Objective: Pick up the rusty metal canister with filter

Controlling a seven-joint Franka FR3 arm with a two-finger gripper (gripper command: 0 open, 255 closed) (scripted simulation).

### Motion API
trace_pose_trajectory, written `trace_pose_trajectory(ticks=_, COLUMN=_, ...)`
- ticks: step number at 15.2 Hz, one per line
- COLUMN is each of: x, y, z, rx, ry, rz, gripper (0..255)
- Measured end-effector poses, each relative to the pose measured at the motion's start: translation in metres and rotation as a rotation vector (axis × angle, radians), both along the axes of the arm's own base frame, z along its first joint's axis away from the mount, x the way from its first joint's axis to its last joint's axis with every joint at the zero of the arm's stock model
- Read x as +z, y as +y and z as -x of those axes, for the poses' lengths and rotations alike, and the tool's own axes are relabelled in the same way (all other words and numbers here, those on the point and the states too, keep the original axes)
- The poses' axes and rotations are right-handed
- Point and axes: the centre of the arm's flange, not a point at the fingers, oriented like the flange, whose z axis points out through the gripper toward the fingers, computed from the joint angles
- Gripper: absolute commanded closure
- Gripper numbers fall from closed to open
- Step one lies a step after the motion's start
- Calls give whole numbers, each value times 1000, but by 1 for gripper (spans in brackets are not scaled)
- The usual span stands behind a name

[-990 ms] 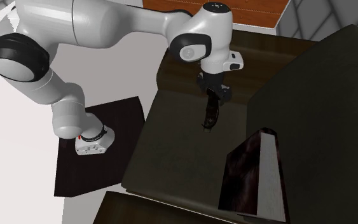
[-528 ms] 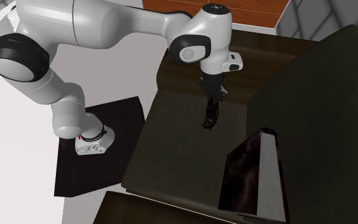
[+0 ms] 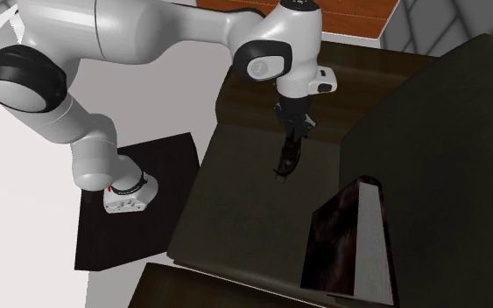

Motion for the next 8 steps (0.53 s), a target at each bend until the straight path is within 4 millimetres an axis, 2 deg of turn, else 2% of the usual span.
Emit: trace_pose_trajectory(ticks=8, x=42, y=0, z=-1, rx=0, ry=0, rz=0, gripper=255)
